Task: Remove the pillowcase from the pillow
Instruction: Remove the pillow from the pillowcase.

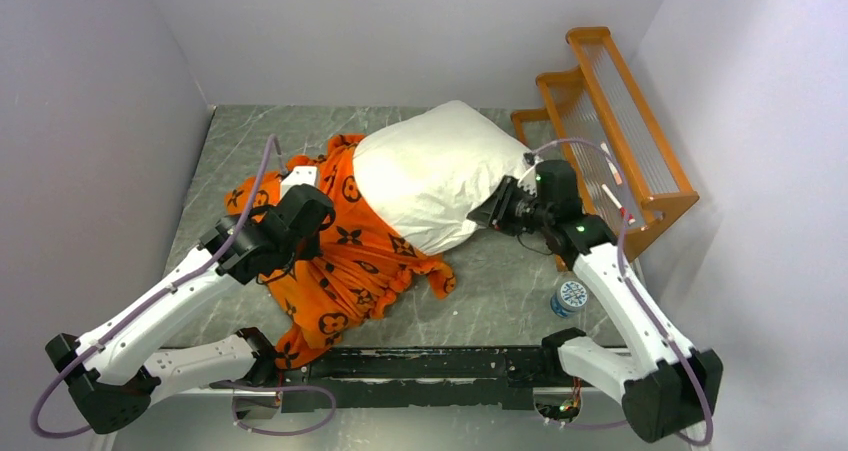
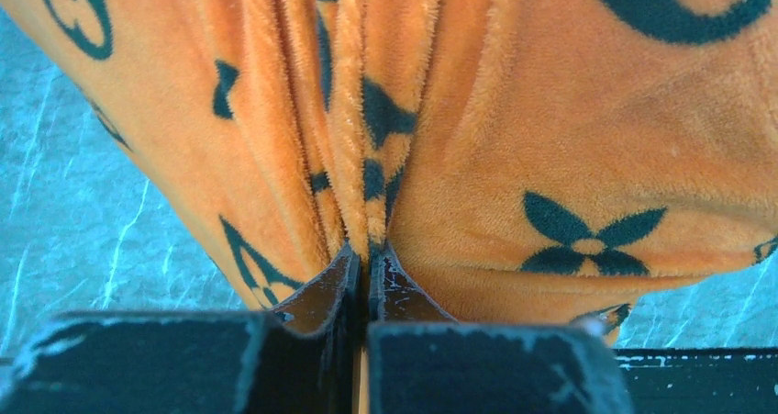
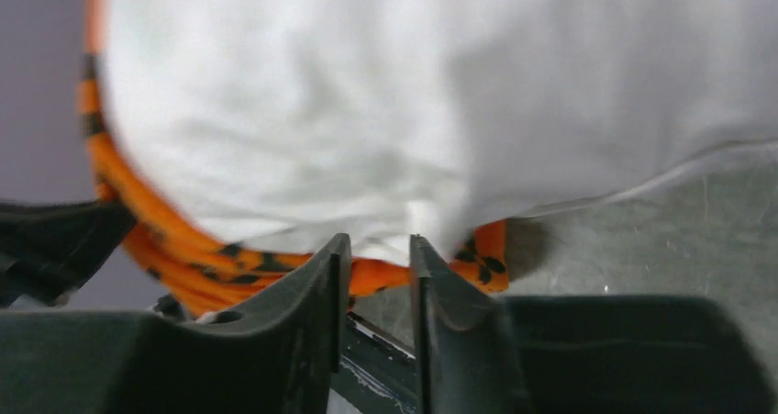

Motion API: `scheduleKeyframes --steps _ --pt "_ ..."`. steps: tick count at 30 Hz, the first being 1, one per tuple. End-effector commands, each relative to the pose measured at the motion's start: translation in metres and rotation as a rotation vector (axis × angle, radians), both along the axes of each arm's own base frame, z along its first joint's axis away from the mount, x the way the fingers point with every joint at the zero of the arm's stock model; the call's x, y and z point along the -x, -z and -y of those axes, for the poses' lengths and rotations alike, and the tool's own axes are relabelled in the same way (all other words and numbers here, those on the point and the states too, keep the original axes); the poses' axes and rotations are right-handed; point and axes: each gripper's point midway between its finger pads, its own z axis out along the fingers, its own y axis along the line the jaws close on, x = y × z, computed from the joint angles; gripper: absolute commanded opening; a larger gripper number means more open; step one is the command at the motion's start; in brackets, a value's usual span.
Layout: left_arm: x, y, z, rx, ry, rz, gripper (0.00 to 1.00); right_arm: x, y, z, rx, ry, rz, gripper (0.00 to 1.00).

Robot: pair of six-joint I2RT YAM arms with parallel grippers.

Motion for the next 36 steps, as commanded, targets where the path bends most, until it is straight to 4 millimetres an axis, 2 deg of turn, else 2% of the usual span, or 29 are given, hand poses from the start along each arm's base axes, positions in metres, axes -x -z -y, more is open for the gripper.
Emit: scheduleKeyframes --steps 1,3,6,8,12,13,16,18,19,21,22,26,29,31,33,36 --pt "0.004 0.009 0.012 0.013 0.123 -0.032 0.05 0.005 -0.092 -0.010 -0.095 -0.111 0.273 0.39" --pt "0.004 0.010 0.026 0.060 0.176 -0.032 0.05 0.000 -0.114 -0.014 -0.117 -0.115 0.310 0.47" --pt "0.007 0.017 0.035 0.090 0.216 -0.055 0.05 -0.024 -0.123 -0.027 -0.073 -0.117 0.315 0.59" --pt "0.011 0.021 0.037 0.091 0.239 -0.075 0.05 -0.052 -0.116 -0.042 0.030 -0.110 0.297 0.66" --pt "0.017 0.024 0.034 0.091 0.253 -0.090 0.05 -0.117 -0.104 -0.088 0.283 -0.109 0.286 0.77" --pt "0.018 0.023 0.034 0.095 0.253 -0.085 0.05 -0.135 -0.109 -0.100 0.325 -0.095 0.317 0.78" --pt "0.020 0.017 0.034 0.116 0.263 -0.065 0.05 -0.179 -0.062 -0.107 0.467 -0.015 0.261 0.80" --pt "0.021 0.014 0.035 0.127 0.273 -0.061 0.11 -0.185 -0.010 -0.107 0.540 -0.028 0.167 0.79" --pt "0.022 0.013 0.035 0.127 0.275 -0.060 0.19 -0.178 0.013 -0.104 0.576 -0.040 0.115 0.78" --pt "0.021 0.008 0.032 0.125 0.259 -0.047 0.54 -0.149 0.060 -0.093 0.625 -0.069 0.024 0.73" --pt "0.019 0.005 0.031 0.124 0.252 -0.038 0.64 -0.131 0.079 -0.089 0.620 -0.080 -0.003 0.69" --pt "0.001 -0.023 0.033 0.105 0.228 0.040 0.87 -0.048 0.142 -0.061 0.566 -0.072 -0.092 0.55" --pt "-0.023 -0.049 0.042 0.064 0.232 0.087 0.93 0.005 0.181 -0.044 0.503 -0.054 -0.177 0.48" --pt "-0.044 -0.060 0.052 0.021 0.234 0.098 0.93 0.033 0.203 -0.043 0.444 -0.047 -0.223 0.45" --pt "-0.068 -0.073 0.058 -0.013 0.214 0.115 0.94 0.055 0.222 -0.042 0.422 -0.056 -0.274 0.44" --pt "-0.110 -0.085 0.064 0.009 0.213 0.156 0.96 0.075 0.245 -0.038 0.451 -0.071 -0.338 0.44"
